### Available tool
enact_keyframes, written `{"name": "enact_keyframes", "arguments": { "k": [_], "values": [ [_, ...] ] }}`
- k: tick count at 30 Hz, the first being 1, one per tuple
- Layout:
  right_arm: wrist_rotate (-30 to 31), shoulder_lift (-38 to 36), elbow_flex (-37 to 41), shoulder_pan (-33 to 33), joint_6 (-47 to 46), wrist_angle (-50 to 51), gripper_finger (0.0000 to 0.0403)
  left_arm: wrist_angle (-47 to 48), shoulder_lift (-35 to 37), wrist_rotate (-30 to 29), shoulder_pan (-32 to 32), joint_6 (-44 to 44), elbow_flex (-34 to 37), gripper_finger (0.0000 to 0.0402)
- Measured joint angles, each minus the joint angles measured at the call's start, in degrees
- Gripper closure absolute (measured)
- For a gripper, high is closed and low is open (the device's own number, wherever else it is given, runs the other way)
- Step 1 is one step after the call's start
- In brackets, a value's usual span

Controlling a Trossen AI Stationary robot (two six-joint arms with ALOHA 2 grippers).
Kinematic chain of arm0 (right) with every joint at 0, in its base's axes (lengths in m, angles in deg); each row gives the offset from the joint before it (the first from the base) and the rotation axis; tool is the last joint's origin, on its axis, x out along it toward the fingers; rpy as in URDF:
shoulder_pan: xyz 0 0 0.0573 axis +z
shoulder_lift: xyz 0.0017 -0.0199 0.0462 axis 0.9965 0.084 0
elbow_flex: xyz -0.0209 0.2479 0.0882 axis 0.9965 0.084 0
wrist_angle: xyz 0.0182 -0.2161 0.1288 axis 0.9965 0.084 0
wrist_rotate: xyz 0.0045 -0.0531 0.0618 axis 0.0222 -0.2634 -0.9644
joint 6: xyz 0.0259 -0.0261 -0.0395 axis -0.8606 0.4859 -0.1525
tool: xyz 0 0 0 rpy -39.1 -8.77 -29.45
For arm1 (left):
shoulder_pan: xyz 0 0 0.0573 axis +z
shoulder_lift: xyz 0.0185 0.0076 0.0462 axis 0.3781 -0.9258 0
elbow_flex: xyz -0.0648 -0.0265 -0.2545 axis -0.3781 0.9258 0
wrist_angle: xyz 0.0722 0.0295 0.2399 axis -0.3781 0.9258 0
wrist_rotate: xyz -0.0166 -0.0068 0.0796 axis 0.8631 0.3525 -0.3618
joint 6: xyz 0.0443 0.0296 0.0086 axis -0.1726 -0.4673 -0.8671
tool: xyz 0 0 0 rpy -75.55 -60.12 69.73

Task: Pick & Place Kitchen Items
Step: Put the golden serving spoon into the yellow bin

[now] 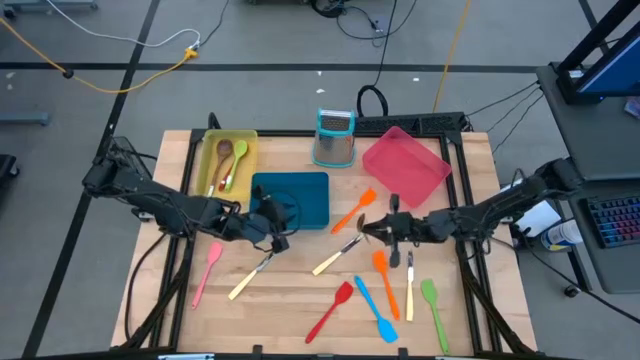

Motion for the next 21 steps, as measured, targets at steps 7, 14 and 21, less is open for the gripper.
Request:
{"name": "enact_keyframes", "arguments": {
  "k": [7,14,21],
  "values": [
    [0.0,9.9,0.0,-1.5,7.1,-14.3,0.0395,-22.8,-2.4,16.5,0.9,-13.8,6.7,0.0293],
    [-2.6,15.0,0.0,-1.3,8.1,-19.4,0.0395,-40.4,-8.9,20.9,2.3,-15.6,10.3,0.0293],
    [-7.6,19.5,-0.1,-1.3,9.7,-26.8,0.0394,-51.0,-17.8,24.0,4.0,-13.6,10.3,0.0293]
  ]
}}
